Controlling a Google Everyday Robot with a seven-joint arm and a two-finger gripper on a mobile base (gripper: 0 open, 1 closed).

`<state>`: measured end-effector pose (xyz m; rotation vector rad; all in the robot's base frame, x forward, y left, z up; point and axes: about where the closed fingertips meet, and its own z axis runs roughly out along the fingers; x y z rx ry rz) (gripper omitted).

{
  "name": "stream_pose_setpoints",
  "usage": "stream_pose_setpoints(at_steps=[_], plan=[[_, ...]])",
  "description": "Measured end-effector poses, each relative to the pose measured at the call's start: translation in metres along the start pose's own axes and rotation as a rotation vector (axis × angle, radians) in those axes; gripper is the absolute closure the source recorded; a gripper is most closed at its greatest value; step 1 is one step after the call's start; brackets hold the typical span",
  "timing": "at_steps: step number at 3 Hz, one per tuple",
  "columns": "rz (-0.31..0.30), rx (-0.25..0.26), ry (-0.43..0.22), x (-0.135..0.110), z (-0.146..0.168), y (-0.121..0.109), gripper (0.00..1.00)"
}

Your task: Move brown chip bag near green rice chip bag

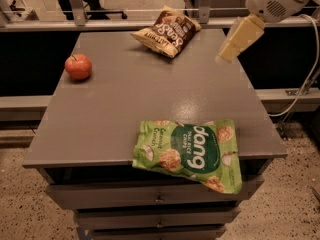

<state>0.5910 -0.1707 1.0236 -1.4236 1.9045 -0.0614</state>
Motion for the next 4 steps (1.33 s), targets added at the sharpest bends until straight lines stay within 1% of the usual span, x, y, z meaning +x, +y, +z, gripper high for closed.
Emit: stream_pose_setpoints(at_steps=[1,2,3,4], plan=[[0.006,0.017,-0.080,-0.026,0.023,-0.029,0.00],[0.006,0.017,-0.080,-0.026,0.023,-0.028,0.00],[0.052,0.025,-0.141,-0.037,0.045,-0.036,0.00],[0.119,0.027,-0.241,-0.067,0.100,-0.048,0.00]])
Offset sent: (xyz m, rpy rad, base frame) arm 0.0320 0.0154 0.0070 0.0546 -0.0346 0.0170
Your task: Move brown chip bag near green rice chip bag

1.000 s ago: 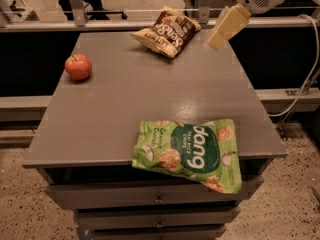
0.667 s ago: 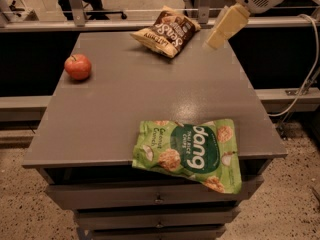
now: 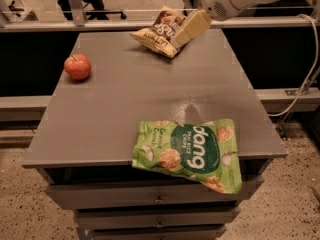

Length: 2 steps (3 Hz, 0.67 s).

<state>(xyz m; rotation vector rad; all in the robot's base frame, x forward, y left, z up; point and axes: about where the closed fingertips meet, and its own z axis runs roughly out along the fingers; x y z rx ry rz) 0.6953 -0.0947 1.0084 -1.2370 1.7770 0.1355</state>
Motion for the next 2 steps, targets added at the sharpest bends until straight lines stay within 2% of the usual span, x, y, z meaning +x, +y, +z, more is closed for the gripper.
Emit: stream_pose_setpoints(at_steps=[1,2], plan=[[0.046,-0.008,-0.076,-0.031,0.084,-0.002,0.00],[0.073,-0.014,-0.085,-0.045,0.154,0.004,0.00]])
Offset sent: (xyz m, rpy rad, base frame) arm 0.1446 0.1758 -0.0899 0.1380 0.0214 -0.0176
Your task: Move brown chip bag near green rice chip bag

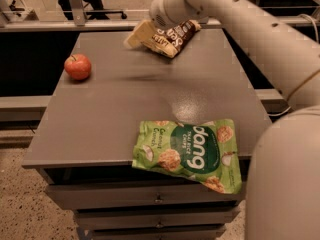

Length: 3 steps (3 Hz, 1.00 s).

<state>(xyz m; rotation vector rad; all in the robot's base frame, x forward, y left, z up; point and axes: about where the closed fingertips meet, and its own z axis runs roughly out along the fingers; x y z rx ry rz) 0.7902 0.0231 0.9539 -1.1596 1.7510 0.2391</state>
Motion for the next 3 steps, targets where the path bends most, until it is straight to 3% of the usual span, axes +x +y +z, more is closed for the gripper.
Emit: stream_pose_setpoints(at_steps=[1,3], plan=[[0.022,0.035,0.036,0.013,0.046,-0.006,0.00],[0.044,0.165,0.124,0.059,0.069,-0.052,0.00]])
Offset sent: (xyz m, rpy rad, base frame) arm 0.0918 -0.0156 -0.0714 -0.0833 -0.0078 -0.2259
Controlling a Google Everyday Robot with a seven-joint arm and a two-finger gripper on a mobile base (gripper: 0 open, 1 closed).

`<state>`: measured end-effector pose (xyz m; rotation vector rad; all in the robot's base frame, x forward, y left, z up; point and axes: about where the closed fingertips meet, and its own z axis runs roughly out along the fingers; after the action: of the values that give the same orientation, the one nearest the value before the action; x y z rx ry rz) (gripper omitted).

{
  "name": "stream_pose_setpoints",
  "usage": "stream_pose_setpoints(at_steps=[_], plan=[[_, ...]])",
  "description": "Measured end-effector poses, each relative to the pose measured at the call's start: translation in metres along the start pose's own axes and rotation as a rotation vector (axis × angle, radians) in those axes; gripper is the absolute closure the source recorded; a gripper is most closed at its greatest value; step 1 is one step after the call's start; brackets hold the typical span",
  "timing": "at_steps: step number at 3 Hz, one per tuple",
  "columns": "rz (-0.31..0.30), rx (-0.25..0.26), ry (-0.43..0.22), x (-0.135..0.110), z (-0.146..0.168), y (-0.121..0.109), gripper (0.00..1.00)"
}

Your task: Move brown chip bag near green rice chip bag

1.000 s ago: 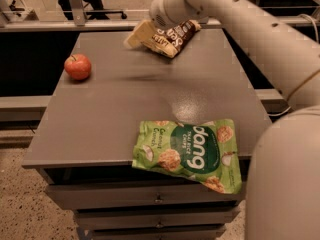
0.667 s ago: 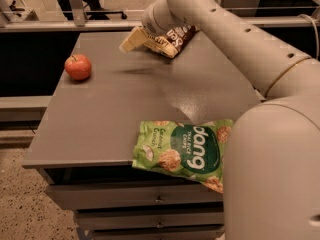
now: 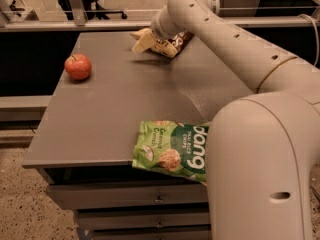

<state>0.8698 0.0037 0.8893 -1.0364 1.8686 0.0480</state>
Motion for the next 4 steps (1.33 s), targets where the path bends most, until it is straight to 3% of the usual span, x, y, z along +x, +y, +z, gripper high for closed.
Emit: stream_pose_setpoints(at_steps=[1,2,3,4], plan=[[-0.003,0.042,0.030,0.019,0.000,-0.017,0.18],[-0.007,0.069,0.053,0.039,-0.006,-0.030,0.49],[-0.020,0.081,0.044,0.042,-0.015,-0.036,0.73],[-0.047,0.079,-0.018,0.017,-0.052,-0.046,0.96]])
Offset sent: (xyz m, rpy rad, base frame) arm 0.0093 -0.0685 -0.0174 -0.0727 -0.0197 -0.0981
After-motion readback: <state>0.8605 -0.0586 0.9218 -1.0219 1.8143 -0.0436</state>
